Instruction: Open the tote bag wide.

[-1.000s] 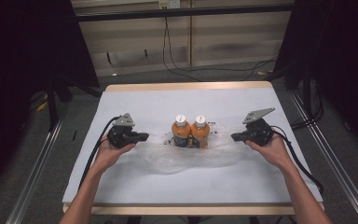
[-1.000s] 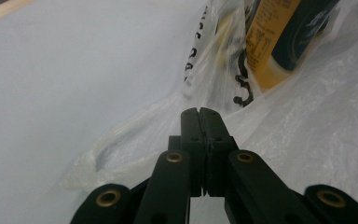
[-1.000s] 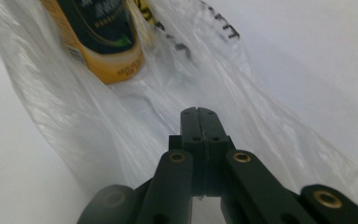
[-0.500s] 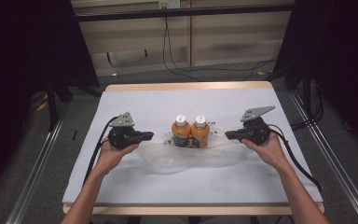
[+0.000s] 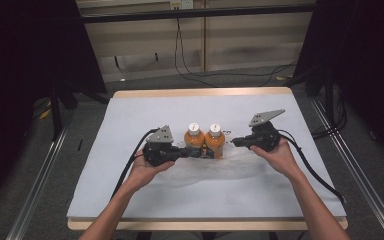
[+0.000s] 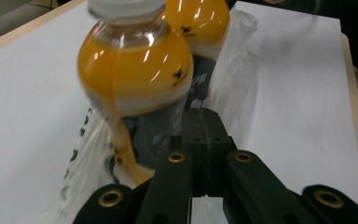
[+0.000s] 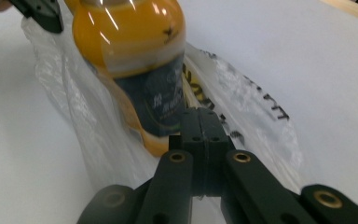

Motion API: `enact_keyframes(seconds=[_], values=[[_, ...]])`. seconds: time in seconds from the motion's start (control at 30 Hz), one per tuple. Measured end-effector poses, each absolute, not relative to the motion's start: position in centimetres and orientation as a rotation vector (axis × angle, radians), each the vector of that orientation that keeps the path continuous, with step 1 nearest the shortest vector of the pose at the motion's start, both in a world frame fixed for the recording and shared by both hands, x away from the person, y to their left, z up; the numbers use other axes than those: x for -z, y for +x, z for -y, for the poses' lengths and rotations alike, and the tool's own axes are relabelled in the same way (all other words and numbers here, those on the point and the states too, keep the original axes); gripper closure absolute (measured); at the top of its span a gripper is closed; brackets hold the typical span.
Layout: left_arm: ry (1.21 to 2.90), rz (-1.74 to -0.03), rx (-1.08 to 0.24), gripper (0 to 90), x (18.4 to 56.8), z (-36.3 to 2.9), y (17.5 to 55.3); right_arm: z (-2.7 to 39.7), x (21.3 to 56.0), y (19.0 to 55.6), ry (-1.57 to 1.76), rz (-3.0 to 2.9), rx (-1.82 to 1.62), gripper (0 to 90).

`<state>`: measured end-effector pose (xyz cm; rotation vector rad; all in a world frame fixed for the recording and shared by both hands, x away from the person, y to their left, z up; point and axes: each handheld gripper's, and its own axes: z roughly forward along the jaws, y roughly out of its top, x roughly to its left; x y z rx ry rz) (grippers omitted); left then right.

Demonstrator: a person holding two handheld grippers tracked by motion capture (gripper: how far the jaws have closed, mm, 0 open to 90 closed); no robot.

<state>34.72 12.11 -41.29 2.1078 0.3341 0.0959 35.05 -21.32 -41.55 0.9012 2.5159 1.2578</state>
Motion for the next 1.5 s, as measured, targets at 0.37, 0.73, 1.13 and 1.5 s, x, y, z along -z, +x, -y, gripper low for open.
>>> enact_keyframes(seconds=[0.37, 0.73, 1.13, 1.5], values=[[2.149, -0.271, -0.116, 90.0, 42.4, -8.5, 34.4, 18.8, 41.4, 37.4, 0.877, -2.534, -1.262, 90.0], [2.201, -0.304, -0.134, 90.0, 44.6, -7.7, 34.4, 17.7, 43.8, 39.6, 0.934, -2.565, -1.302, 90.0], [2.311, -0.288, -0.120, 90.0, 47.1, -7.5, 34.0, 16.6, 46.8, 40.6, 0.989, -2.675, -1.218, 90.0], [2.345, -0.276, -0.037, 90.0, 48.0, -7.3, 33.2, 16.1, 48.1, 41.3, 1.014, -2.681, -1.117, 90.0]])
